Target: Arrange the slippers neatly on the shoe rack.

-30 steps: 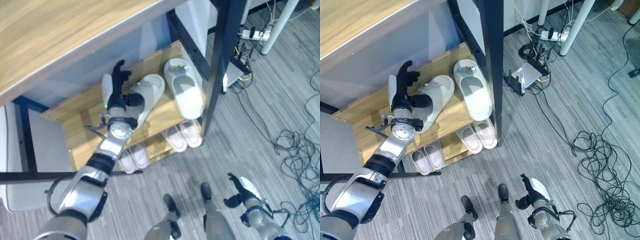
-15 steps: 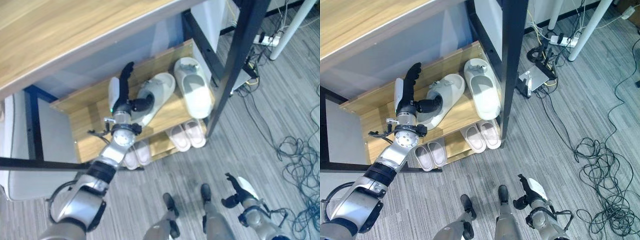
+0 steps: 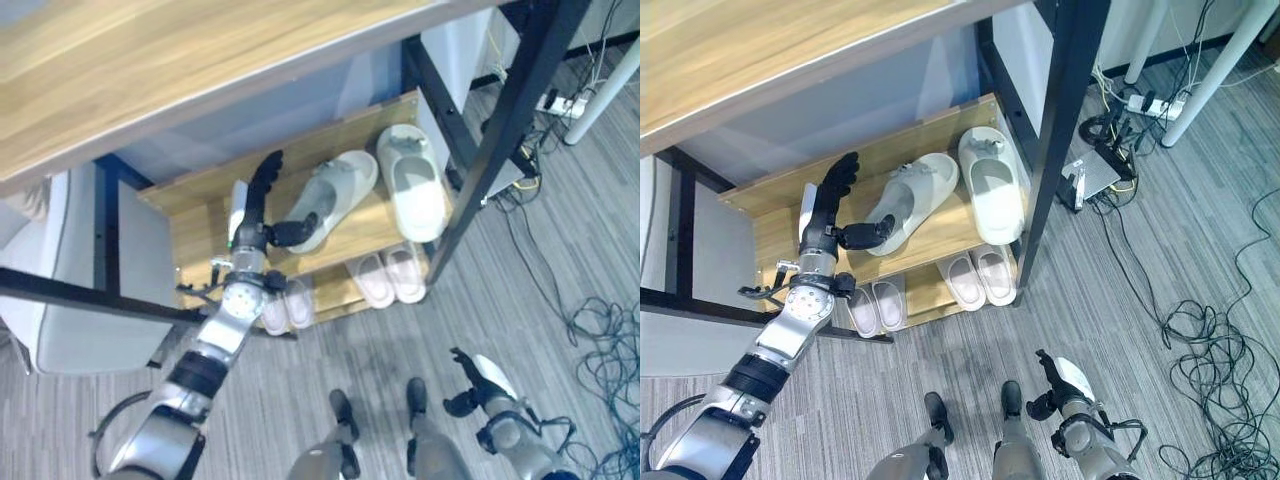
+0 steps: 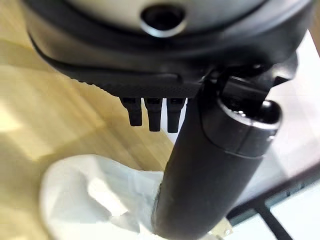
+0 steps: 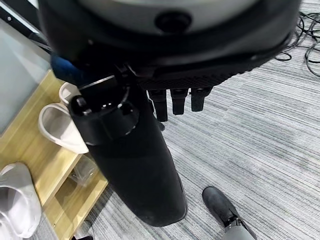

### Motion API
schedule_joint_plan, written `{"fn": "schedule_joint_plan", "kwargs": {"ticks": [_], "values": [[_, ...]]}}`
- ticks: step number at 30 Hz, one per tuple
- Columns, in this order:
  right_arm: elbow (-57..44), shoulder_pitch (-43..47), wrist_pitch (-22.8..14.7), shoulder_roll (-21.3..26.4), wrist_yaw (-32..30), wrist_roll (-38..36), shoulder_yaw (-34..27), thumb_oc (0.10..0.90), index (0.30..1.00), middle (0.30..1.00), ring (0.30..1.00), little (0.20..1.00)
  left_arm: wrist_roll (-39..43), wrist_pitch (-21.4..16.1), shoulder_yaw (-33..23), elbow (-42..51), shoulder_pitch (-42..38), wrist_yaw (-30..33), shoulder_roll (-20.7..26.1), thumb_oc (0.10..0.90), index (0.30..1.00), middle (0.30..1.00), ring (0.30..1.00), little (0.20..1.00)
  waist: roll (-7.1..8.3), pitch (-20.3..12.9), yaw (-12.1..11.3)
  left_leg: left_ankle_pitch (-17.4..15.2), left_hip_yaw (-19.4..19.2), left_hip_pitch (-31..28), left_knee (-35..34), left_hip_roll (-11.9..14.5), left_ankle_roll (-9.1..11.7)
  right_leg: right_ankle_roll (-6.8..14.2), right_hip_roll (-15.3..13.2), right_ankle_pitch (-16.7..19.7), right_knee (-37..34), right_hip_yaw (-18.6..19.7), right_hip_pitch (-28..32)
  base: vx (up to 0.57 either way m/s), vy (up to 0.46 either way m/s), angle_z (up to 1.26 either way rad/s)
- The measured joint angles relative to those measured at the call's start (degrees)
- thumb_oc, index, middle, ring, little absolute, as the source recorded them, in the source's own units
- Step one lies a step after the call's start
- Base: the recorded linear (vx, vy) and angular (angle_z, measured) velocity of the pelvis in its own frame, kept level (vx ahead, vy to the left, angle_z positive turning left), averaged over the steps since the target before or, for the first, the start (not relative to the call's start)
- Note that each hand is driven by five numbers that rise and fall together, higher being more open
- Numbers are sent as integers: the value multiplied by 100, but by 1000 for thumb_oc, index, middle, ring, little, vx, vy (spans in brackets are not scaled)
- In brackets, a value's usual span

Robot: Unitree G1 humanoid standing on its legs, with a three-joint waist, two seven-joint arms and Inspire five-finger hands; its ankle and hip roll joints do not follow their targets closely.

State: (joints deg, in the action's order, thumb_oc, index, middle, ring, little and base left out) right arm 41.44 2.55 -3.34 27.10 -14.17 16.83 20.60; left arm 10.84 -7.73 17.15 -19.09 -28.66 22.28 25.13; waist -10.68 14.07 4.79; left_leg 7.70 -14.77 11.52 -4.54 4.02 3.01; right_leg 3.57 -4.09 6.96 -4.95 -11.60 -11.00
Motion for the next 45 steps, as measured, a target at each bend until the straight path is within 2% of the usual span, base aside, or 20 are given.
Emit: {"fn": "schedule_joint_plan", "kwargs": {"ticks": [5,10,16,27,35,36,45], "values": [[169,-23,28,-62,87,8,-17,800,900,900,900,900,713,-29,-208,121,521,-275,-168,800,900,900,900,900,-9,-6,-56,17,121,-107,0,-16,6,6,-19,-20,-2,-142,177,13,-7,14],[174,-41,56,-112,146,69,-18,800,900,900,900,900,922,-29,-231,144,923,-432,-167,800,900,900,900,900,-18,-12,-117,17,130,-197,-1,-28,6,3,-33,-18,-2,-157,276,1,-1,1],[174,-59,69,-110,172,105,-19,800,900,900,900,900,934,-29,-240,142,947,-524,-206,800,900,900,900,900,-43,-34,-179,34,146,-202,-1,-31,-17,-45,-33,21,1,-173,295,-2,0,1],[175,-107,141,-110,172,113,-20,800,900,900,900,900,1359,-29,-261,141,937,-593,-776,800,900,900,900,900,-74,-141,-152,48,224,-174,-2,-42,-38,-48,-43,23,2,-238,295,-3,1,2],[185,-186,182,-170,156,115,-32,800,900,900,900,900,1364,-39,79,131,965,-627,-1214,800,900,900,900,900,-182,-227,-39,45,140,-160,-2,-40,-38,-30,-42,10,2,-157,233,8,5,-5],[231,-188,188,-189,140,115,-54,800,900,900,900,900,1367,-134,104,133,1038,-590,-1322,800,900,900,900,900,-195,-240,-48,40,122,-160,-3,-41,-40,-31,-45,11,2,-145,228,17,-15,-5],[230,-230,204,-188,89,119,62,800,900,900,900,900,1371,-190,344,137,1166,-590,-1326,800,900,900,900,900,-179,-373,-54,29,116,-139,-2,-41,-46,-31,-43,12,2,-142,206,3,-6,0]]}}
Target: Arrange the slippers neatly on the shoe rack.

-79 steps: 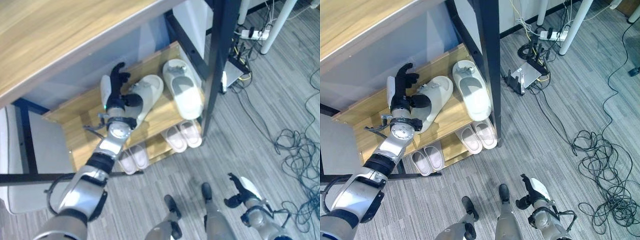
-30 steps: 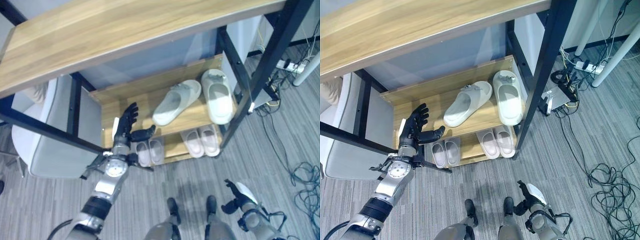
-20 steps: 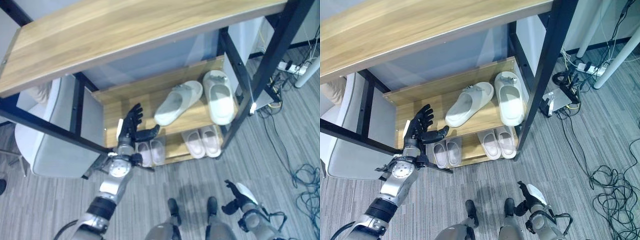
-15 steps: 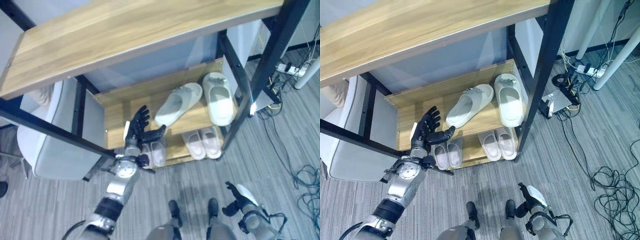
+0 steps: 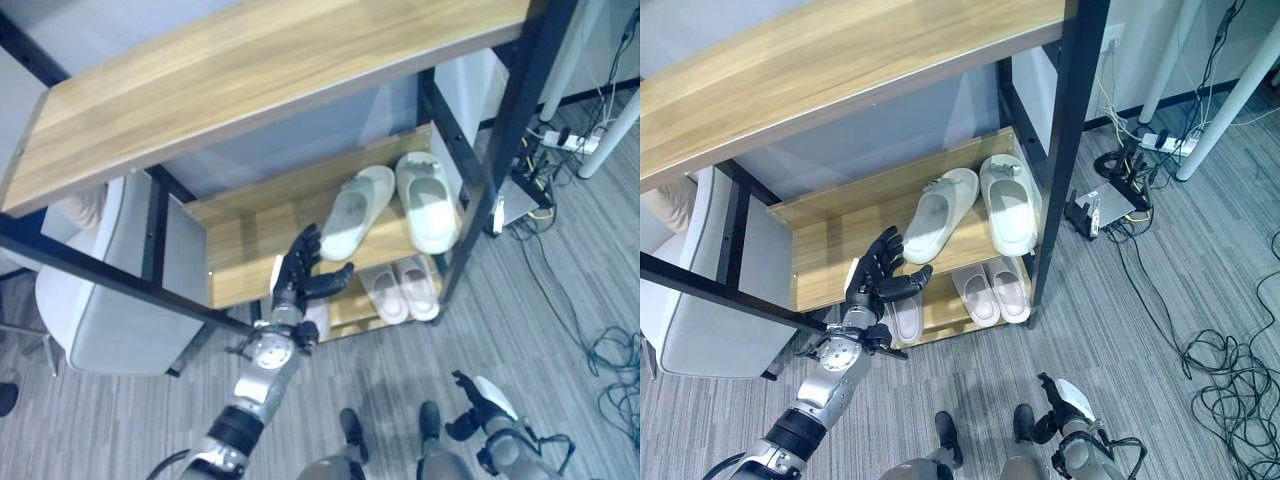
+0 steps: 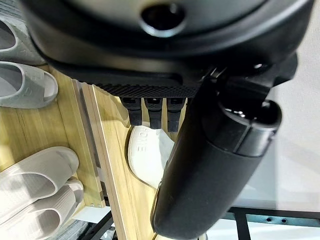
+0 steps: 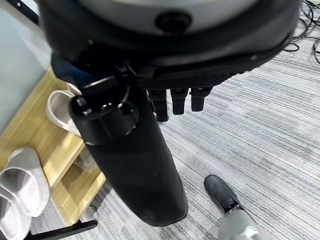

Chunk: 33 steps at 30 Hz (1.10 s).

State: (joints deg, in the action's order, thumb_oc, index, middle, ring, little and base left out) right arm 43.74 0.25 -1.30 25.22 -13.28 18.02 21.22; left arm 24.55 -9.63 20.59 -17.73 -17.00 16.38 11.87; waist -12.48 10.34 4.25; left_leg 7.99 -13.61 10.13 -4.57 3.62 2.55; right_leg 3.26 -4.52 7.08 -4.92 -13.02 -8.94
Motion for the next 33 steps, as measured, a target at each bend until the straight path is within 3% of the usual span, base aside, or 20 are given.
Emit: {"fn": "schedule_joint_plan", "kwargs": {"ticks": [11,21,33], "values": [[0,23,1,-28,-12,-1,59,800,900,900,900,900,41,-40,189,0,11,28,-110,800,900,900,900,900,117,-49,-22,-2,3,-4,0,-4,-8,1,-3,0,0,-3,5,0,0,0],[185,90,12,-91,-118,-7,126,800,900,900,900,900,225,-99,324,7,11,66,-178,800,900,900,900,900,126,-46,-29,-16,2,-8,0,-29,-45,5,-23,2,0,-4,-4,0,0,0],[214,192,27,-272,-168,-23,291,800,900,900,900,900,452,-151,950,190,7,63,-173,800,900,900,900,900,192,-53,-32,-57,2,-23,-1,-120,-72,41,-109,23,0,-8,33,0,0,0]]}}
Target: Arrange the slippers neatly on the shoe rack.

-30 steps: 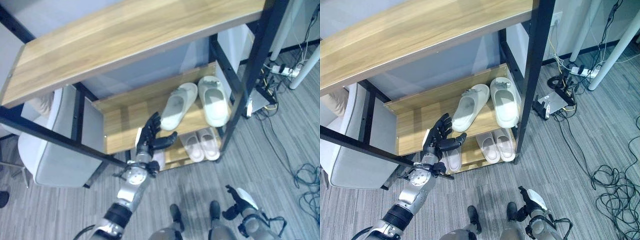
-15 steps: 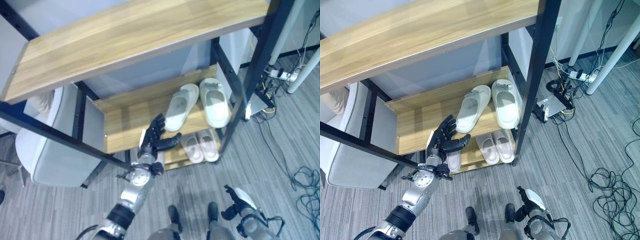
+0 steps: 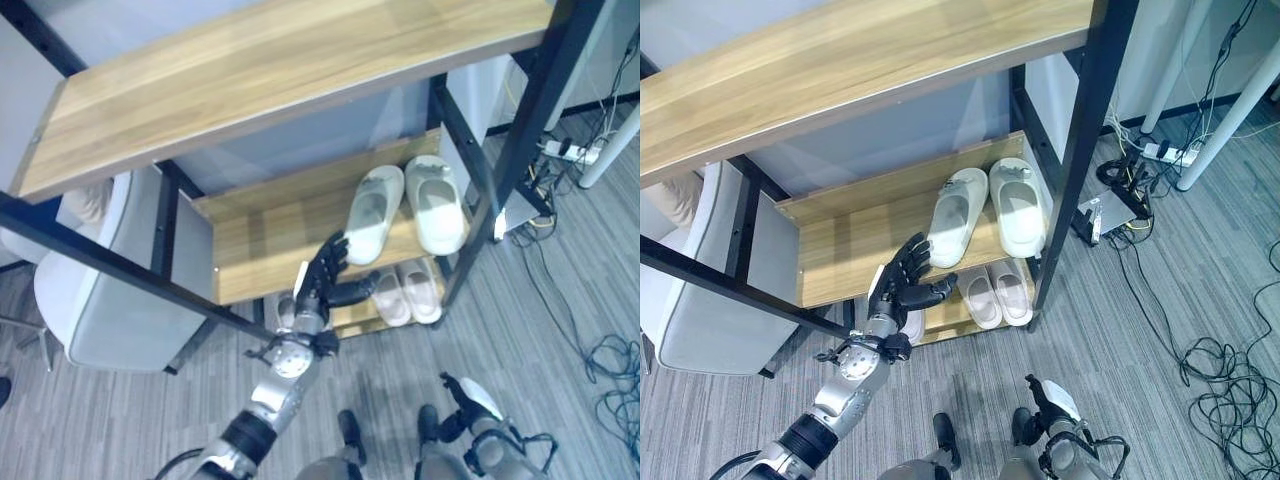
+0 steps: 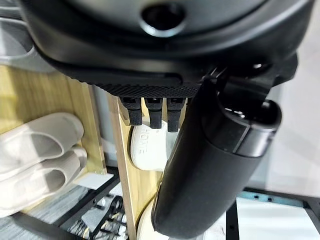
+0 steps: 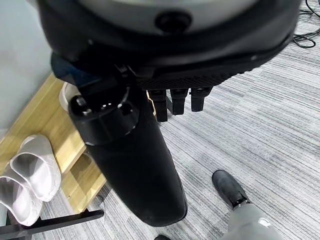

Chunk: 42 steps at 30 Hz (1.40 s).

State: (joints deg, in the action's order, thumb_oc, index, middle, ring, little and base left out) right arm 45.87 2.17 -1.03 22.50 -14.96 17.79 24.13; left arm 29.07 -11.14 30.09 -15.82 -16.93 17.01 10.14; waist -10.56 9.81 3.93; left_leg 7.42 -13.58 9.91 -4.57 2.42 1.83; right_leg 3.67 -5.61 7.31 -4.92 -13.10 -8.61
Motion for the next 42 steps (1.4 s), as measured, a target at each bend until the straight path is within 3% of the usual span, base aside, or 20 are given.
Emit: {"fn": "schedule_joint_plan", "kwargs": {"ticks": [4,9,21,31,35,39,42], "values": [[0,-1,-1,-27,-4,-1,6,800,900,900,900,900,-24,98,382,85,-55,-150,22,800,900,900,900,900,97,-42,29,24,-8,-7,0,-6,-35,5,-8,4,-2,5,4,0,0,0],[55,3,-17,-31,-5,-1,4,800,900,900,900,900,-308,338,450,85,-221,-359,23,800,900,900,900,900,85,-56,88,28,-35,-26,1,11,-39,8,6,9,-1,20,8,9,-5,-4],[180,-57,-10,-9,1,2,-8,800,900,900,900,900,-295,379,-409,559,-211,-328,281,800,900,900,900,900,-60,-108,-9,-7,-6,-104,-1,46,20,-19,40,-20,-6,-10,108,2,-2,1],[179,-123,-11,-1,13,2,-34,800,900,900,900,900,-300,370,-756,763,-92,-229,346,800,900,900,900,900,-84,-125,-107,25,23,-128,2,46,-22,-5,39,-40,-4,-56,154,-2,-2,1],[237,-154,-8,-7,51,0,-84,800,900,900,900,900,-303,368,-834,849,383,-392,476,800,900,900,900,900,-73,-120,-107,18,128,-293,2,50,-12,13,44,-104,-17,-160,365,-2,-24,11],[420,-150,-4,-1,68,0,-253,800,900,900,900,900,-254,369,-956,1111,1173,-640,493,800,900,900,900,900,-42,-119,-270,-52,169,-329,0,62,79,1,60,-127,-2,-197,425,8,-14,6],[515,-229,3,-14,102,2,-310,800,900,900,900,900,-225,374,-975,1297,1881,-1067,780,800,900,900,900,900,91,-120,-335,-2,300,-425,1,59,15,-18,63,-166,-1,-342,593,25,-21,20]]}}
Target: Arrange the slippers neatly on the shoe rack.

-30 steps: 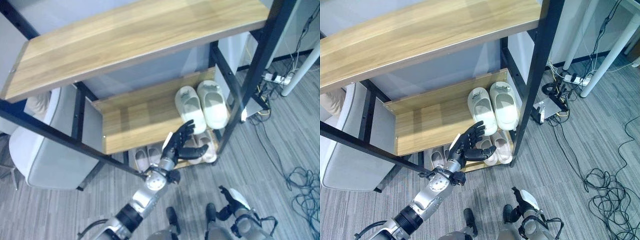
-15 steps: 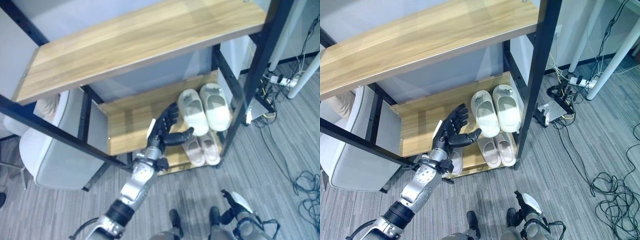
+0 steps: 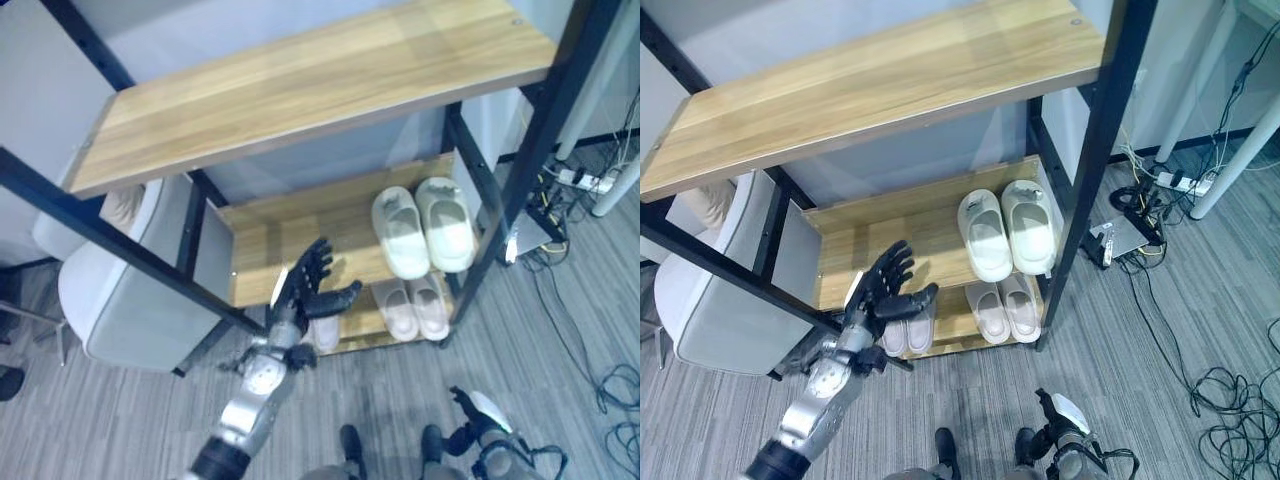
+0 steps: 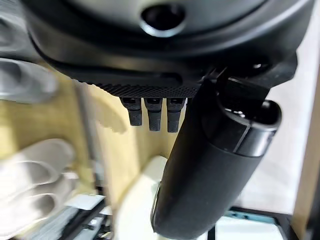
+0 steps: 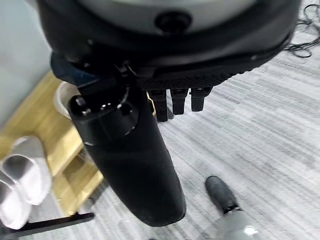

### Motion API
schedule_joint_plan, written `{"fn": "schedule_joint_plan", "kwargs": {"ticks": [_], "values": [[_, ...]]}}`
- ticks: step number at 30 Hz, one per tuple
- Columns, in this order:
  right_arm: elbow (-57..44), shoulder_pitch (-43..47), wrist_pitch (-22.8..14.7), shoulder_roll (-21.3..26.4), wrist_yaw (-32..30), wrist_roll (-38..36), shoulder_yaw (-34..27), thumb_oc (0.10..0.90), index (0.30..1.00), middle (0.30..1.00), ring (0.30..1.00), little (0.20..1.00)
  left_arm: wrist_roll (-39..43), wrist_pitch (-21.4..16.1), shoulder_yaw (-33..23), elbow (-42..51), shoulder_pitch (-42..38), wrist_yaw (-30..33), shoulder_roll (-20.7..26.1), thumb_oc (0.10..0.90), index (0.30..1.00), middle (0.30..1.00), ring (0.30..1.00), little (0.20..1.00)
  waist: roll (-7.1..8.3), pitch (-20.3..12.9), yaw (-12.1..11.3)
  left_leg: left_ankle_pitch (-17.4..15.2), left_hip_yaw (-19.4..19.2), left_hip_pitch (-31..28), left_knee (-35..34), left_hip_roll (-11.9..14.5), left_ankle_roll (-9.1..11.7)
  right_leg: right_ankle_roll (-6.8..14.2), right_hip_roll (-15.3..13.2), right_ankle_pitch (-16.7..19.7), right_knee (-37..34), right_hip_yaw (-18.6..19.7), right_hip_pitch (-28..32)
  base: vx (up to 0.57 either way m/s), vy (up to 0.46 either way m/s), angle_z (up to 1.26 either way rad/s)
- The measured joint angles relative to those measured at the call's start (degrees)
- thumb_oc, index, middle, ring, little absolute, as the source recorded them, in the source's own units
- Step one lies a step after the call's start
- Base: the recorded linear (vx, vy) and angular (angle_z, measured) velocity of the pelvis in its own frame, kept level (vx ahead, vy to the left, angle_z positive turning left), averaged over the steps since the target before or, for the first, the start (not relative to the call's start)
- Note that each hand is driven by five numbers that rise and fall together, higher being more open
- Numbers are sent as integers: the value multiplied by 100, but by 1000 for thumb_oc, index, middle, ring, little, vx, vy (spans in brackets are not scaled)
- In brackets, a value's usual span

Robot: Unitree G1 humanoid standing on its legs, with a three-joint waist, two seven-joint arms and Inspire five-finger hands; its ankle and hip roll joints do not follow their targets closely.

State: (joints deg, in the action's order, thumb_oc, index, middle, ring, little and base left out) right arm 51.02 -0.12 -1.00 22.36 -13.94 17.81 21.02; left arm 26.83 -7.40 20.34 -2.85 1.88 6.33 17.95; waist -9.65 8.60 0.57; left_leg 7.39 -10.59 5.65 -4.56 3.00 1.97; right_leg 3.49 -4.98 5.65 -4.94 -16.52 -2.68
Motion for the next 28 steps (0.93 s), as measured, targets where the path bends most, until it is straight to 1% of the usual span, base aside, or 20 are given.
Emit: {"fn": "schedule_joint_plan", "kwargs": {"ticks": [1,2,3,4,6,7,8,9,10,12,13,14,15,17,18,19,20,22,26,28], "values": [[138,-2,-4,-50,22,0,-5,800,900,900,900,900,3,8,7,49,243,-130,136,800,900,900,900,900,95,-15,-66,-5,9,-89,0,5,6,12,6,-36,-3,-12,91,8,-13,13],[185,-29,4,-67,25,-1,-5,800,900,900,900,900,6,44,2,58,347,-220,201,800,900,900,900,900,152,-32,-88,-17,41,-119,0,7,23,23,8,-65,-14,-45,137,7,-8,28],[264,-51,-3,-93,43,0,-8,800,900,900,900,900,9,100,-20,58,460,-332,282,800,900,900,900,900,222,-61,-114,-20,161,-122,-1,-1,27,24,7,-100,-27,-156,197,7,1,34],[371,-31,0,-142,81,0,-29,800,900,900,900,900,1,115,-27,57,577,-431,408,800,900,900,900,900,300,-95,-217,-20,208,-127,-2,-5,27,19,9,-108,-18,-198,229,10,0,31],[402,-41,-5,-187,129,0,-54,800,900,900,900,900,-30,124,-28,48,851,-601,682,800,900,900,900,900,389,-151,-304,-21,277,-162,-2,-20,28,35,1,-128,-6,-277,308,13,-1,19],[432,-47,-9,-197,133,0,-47,800,900,900,900,900,-45,106,-37,-26,955,-690,726,800,900,900,900,900,409,-175,-316,-55,313,-187,-3,-28,76,39,-6,-139,-4,-321,349,19,7,23],[522,-54,-19,-237,151,0,-47,800,900,900,900,900,-56,130,-34,-136,1036,-733,769,800,900,900,900,900,444,-267,-354,-60,331,-189,-2,-33,81,37,-10,-160,-14,-344,356,5,16,19],[600,-42,-35,-280,158,1,-45,800,900,900,900,900,-112,45,-52,-418,1140,-822,755,800,900,900,900,900,471,-320,-468,-64,379,-192,-23,-38,85,41,-9,-168,-6,-386,389,9,13,19],[676,-43,-56,-306,167,0,-41,800,900,900,900,900,-224,-26,-45,-748,1112,-884,702,800,900,900,900,900,477,-356,-505,-64,424,-202,-23,-45,85,42,-10,-176,-3,-434,426,-1,5,21],[854,-47,-66,-382,195,-1,-22,800,900,900,900,900,-441,86,-64,-1503,1047,-896,560,800,900,900,900,900,501,-483,-560,-72,509,-204,-22,-50,84,41,-10,-214,-7,-510,468,3,20,23],[963,-8,-107,-421,206,-1,11,800,900,900,900,900,-754,64,-35,-2062,1073,-897,528,800,900,900,900,900,526,-510,-576,-73,542,-211,-23,-52,84,44,-4,-220,-3,-556,501,8,39,22],[1067,28,-122,-453,243,-1,23,800,900,900,900,900,-1159,119,-13,-2688,999,-891,458,800,900,900,900,900,536,-543,-572,-72,579,-220,-23,-55,85,47,-6,-233,-4,-602,525,14,37,22],[1136,23,-133,-475,243,-2,23,800,900,900,900,900,-1592,112,-35,-3370,944,-797,331,800,900,900,900,900,557,-613,-560,-72,616,-194,-23,-60,85,50,-10,-245,-5,-643,519,13,41,19],[1311,25,-132,-530,268,-3,18,800,900,900,900,900,-2108,237,-62,-4279,904,-625,138,800,900,900,900,900,626,-669,-571,-71,642,-184,-23,-69,84,50,-14,-254,-3,-674,523,8,47,12],[1401,19,-138,-545,279,-2,18,800,900,900,900,900,-2132,232,-270,-4669,898,-559,-19,800,900,900,900,900,664,-682,-572,-69,662,-174,-22,-74,84,50,-20,-255,-6,-702,526,6,44,16],[1498,2,-130,-550,289,-3,18,800,900,900,900,900,-2234,195,-517,-4913,799,-425,-160,800,900,900,900,900,689,-690,-594,-63,673,-171,-22,-78,85,51,-30,-256,-6,-753,545,9,45,17],[1651,4,-118,-568,293,-2,17,800,900,900,900,900,-2506,213,-546,-5265,631,-305,-219,800,900,900,900,900,715,-714,-622,-63,679,-180,-23,-90,85,58,-40,-264,-8,-766,562,9,48,13],[1738,-5,-113,-578,293,-2,14,800,900,900,900,900,-2748,224,-594,-5670,477,-188,-262,800,900,900,900,900,743,-737,-613,-80,675,-181,-24,-107,62,63,-56,-264,-5,-763,567,9,49,2],[1925,-11,-119,-593,292,-2,-7,800,900,900,900,900,-2823,230,-770,-6210,302,-118,-333,800,900,900,900,900,787,-781,-577,-81,660,-187,-23,-125,60,68,-76,-261,-3,-763,571,18,45,-1],[1953,-48,-100,-589,290,-2,-78,800,900,900,900,900,-2953,251,-849,-6300,339,-62,-329,800,900,900,900,900,824,-827,-562,-86,661,-195,-23,-126,53,73,-78,-269,-3,-768,579,0,0,0]]}}
